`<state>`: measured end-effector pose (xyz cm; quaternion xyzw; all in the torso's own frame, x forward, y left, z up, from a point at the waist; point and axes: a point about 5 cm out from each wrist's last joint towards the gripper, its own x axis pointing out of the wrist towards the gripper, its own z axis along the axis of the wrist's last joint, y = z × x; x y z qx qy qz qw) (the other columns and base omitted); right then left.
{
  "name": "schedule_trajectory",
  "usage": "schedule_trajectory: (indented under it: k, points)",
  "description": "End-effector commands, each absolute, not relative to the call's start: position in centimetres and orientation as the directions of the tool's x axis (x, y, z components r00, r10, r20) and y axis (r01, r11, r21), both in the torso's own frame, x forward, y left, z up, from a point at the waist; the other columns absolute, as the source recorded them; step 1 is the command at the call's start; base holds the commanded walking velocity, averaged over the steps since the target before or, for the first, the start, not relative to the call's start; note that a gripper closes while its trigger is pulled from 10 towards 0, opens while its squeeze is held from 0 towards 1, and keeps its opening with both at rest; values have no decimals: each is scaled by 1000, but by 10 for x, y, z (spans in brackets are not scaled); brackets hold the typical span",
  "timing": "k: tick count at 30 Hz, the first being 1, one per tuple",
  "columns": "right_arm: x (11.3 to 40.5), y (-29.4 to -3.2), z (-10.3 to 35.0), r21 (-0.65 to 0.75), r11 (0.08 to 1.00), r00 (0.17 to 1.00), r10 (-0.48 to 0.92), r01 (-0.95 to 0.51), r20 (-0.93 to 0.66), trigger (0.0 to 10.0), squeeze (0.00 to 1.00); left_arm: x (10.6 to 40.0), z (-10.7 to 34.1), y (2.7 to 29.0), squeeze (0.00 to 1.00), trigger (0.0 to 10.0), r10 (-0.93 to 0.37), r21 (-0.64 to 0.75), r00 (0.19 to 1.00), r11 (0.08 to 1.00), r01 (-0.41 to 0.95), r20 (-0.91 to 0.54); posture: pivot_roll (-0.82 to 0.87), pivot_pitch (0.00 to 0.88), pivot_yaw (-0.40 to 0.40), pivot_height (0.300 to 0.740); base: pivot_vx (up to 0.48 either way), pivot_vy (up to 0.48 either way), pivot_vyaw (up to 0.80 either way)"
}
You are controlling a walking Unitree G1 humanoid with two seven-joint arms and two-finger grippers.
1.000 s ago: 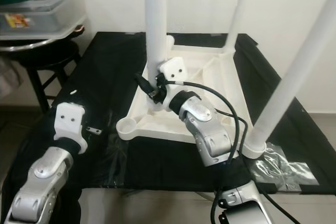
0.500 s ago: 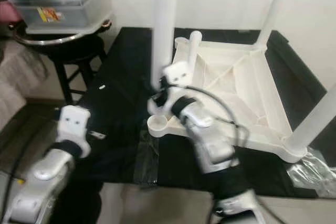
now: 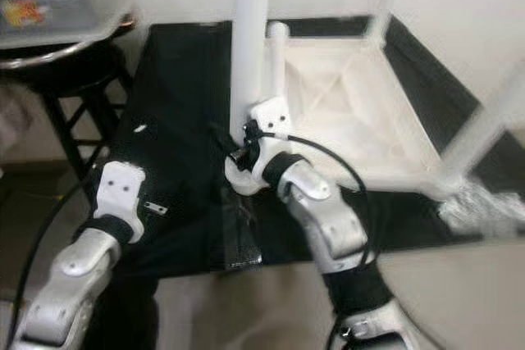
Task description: Building children table
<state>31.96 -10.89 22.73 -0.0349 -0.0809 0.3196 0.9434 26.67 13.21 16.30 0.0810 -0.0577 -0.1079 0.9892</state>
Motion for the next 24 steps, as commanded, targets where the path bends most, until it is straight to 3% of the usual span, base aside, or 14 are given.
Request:
schedule_trajectory:
  k: [1,14,16,17,19,24]
  points:
    - [317,-104,233,-126,766,750,643,-630,156,10000,0,264,153,139,0,10000,-193,173,979,968,181,60,-2,163,22,740,0,0,0]
    - [329,-106,246,-264,655,638,754,-708,159,10000,0,257,155,146,0,10000,-138,109,989,985,131,59,14,227,13,740,0,0,0]
    - [331,-105,258,-253,526,504,850,-812,152,10000,0,254,156,149,0,10000,-114,75,992,991,110,49,25,249,2,740,0,0,0]
    - [331,-105,258,-253,526,504,850,-812,152,10000,0,254,156,149,0,10000,-114,75,992,991,110,49,25,249,2,740,0,0,0]
    - [335,-102,273,-214,412,375,907,-886,193,10000,0,251,157,152,0,10000,-94,69,994,994,90,54,34,268,-4,740,0,0,0]
    - [339,-95,287,-222,319,272,937,-921,219,10000,0,246,164,155,0,10000,-102,42,992,994,99,77,52,306,-6,740,0,0,0]
